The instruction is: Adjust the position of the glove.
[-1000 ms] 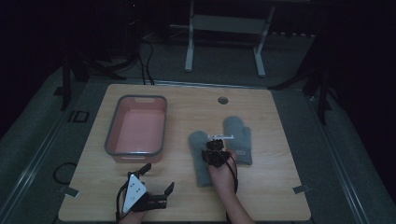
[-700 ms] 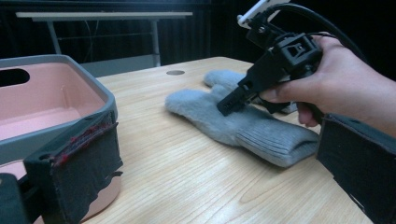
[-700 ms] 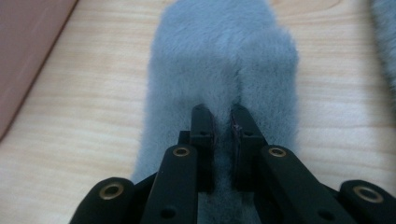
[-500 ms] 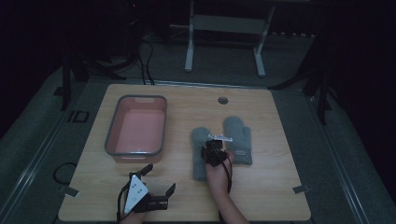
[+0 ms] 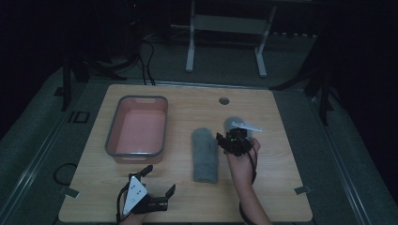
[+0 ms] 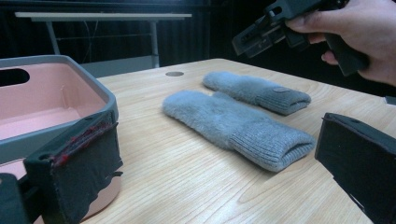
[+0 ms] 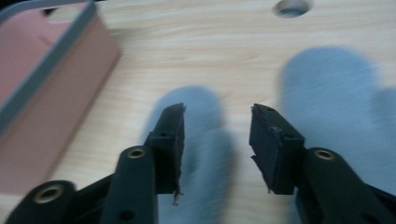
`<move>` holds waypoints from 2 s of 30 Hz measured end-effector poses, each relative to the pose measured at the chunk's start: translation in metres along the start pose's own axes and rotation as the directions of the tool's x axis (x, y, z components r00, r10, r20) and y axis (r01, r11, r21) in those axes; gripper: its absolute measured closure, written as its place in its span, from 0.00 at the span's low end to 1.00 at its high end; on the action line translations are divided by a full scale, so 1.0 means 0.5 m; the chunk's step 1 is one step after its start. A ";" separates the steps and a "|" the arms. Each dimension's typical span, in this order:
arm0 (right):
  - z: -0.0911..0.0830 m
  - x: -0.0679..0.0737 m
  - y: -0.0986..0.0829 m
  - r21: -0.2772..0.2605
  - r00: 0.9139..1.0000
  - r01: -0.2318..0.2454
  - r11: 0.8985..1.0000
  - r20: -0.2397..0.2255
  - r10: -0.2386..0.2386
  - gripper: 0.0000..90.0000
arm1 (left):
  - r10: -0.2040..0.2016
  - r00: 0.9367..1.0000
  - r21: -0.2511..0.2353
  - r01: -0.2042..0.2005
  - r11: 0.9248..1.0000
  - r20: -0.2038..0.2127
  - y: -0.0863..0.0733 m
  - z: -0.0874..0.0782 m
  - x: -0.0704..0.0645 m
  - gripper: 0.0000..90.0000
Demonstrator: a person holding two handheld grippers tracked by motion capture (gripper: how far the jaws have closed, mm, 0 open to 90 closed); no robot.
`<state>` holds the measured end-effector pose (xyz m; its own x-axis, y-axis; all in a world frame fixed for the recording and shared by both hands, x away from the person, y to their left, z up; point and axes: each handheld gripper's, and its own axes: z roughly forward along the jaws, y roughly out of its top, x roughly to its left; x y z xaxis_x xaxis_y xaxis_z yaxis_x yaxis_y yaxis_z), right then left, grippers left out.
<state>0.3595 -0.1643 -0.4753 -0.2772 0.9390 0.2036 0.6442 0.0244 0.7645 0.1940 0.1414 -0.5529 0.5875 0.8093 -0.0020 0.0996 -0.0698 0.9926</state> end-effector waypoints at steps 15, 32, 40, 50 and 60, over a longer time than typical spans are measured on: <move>0.086 -0.131 0.019 0.197 0.977 0.029 0.980 0.200 -0.070 0.49 | -0.010 1.000 -0.001 0.010 1.000 -0.001 0.000 -0.003 0.004 0.00; 0.137 -0.117 -0.005 0.284 0.949 0.065 0.957 0.280 -0.147 0.86 | -0.006 1.000 0.009 0.006 1.000 -0.002 0.000 -0.004 0.003 0.00; 0.114 -0.109 0.009 0.272 0.948 0.047 0.961 0.290 -0.129 0.91 | -0.007 1.000 0.013 0.007 1.000 -0.004 -0.001 -0.004 0.005 0.00; 0.034 -0.082 0.039 0.201 0.961 0.071 0.977 0.248 -0.121 0.91 | -0.002 1.000 0.017 0.002 1.000 -0.004 -0.001 -0.003 0.004 0.00; -0.057 0.004 0.037 0.189 0.982 0.095 0.977 0.144 -0.123 0.91 | 0.005 1.000 0.017 -0.005 1.000 -0.001 0.000 -0.002 0.002 0.00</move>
<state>0.3508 -0.1719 -0.4433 -0.2494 0.9682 0.0177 0.7382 0.1782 0.6507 0.1938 0.1428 -0.5530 0.5870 0.8096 0.0028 0.1108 -0.0838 0.9903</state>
